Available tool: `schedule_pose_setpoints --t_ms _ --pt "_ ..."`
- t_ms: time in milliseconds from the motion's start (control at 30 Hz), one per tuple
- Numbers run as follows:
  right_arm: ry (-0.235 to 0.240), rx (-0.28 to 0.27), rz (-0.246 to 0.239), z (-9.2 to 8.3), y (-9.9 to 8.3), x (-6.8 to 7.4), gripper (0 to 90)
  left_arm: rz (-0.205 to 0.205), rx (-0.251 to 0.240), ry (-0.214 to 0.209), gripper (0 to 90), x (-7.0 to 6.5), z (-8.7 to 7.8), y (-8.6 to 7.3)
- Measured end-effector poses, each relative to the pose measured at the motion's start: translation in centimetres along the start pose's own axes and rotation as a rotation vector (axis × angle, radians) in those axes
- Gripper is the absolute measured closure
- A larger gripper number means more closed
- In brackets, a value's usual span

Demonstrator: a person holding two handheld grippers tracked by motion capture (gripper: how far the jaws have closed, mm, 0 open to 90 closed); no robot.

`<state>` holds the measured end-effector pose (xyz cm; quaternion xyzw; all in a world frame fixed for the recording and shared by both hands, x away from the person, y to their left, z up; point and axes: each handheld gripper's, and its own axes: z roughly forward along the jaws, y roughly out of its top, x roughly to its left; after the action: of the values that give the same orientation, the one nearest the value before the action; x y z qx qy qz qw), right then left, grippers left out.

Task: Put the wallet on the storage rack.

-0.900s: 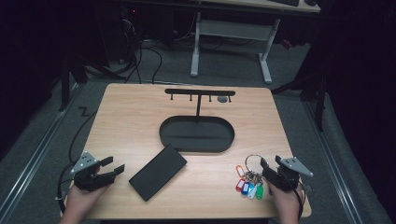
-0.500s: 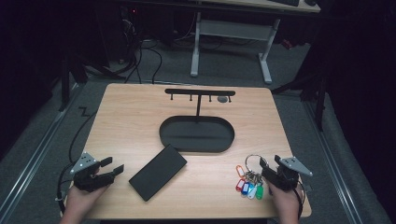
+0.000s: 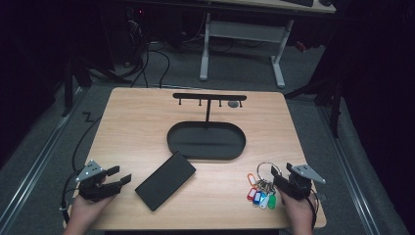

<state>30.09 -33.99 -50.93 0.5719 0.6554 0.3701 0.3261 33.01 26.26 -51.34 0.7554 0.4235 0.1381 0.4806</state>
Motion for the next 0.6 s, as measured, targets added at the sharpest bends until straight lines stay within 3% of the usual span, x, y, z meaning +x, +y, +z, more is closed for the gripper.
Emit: schedule_pose_setpoints --t_ms 333,600 --pt "0.008 0.008 -0.012 0.3 0.0 0.2 36.8 -0.015 0.002 -0.06 37.2 -0.5 0.3 0.1" --pt "0.003 0.004 -0.009 0.1 0.0 -0.2 36.9 -0.053 0.01 -0.128 37.0 -0.9 1.1 0.0"
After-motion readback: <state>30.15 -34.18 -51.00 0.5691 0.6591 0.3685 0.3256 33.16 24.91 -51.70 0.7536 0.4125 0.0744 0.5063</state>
